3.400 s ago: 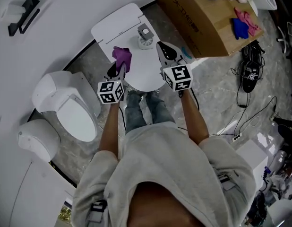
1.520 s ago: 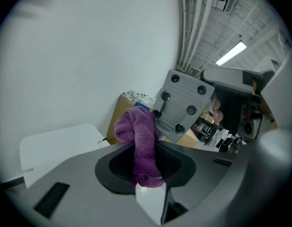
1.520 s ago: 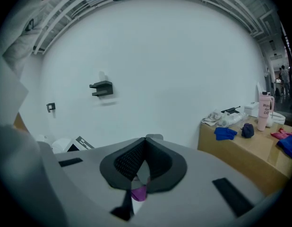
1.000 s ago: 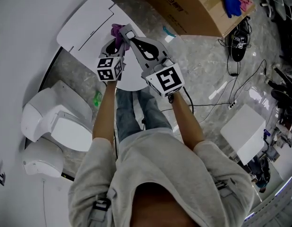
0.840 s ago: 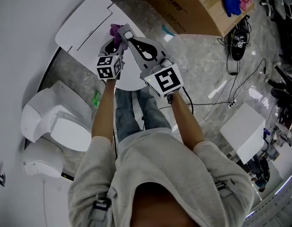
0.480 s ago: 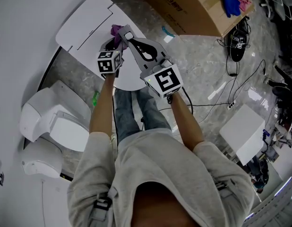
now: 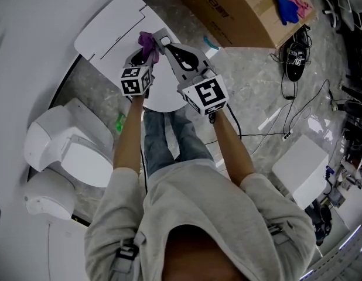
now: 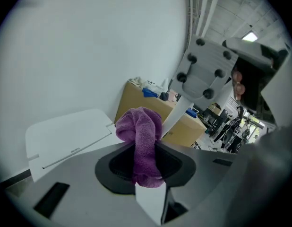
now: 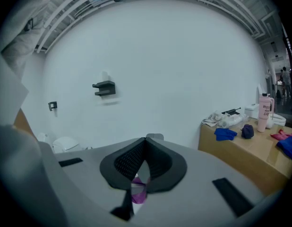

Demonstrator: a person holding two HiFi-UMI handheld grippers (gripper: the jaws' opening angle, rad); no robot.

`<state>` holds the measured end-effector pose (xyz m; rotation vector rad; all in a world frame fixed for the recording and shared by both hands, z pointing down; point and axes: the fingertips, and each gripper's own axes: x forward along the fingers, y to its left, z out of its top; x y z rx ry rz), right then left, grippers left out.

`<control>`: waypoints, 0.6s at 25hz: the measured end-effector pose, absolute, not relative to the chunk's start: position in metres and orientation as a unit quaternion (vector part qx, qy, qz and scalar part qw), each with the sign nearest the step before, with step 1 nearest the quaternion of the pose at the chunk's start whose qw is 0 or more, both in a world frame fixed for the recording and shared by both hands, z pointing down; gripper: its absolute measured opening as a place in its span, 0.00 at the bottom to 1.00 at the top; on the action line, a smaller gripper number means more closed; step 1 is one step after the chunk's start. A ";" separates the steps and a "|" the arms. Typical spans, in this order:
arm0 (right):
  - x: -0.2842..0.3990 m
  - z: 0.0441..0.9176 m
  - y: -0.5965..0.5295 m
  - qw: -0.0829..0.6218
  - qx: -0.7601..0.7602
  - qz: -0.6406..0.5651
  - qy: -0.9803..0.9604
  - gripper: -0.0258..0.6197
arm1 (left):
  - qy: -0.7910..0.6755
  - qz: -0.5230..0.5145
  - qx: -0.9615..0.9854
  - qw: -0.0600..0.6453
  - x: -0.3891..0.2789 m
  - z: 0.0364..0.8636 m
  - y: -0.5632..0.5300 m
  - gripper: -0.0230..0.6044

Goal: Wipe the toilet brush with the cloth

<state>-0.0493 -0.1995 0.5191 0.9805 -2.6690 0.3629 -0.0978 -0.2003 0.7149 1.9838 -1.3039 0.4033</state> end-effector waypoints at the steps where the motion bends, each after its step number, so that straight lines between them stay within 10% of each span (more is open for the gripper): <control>1: -0.049 0.519 -0.200 0.137 0.339 0.126 -0.922 0.09 | -0.511 0.148 0.770 0.353 -0.100 0.708 -0.198 0.21; 15: -0.051 0.521 -0.202 0.136 0.334 0.125 -0.924 0.09 | -0.520 0.077 0.788 0.322 -0.076 0.639 -0.166 0.21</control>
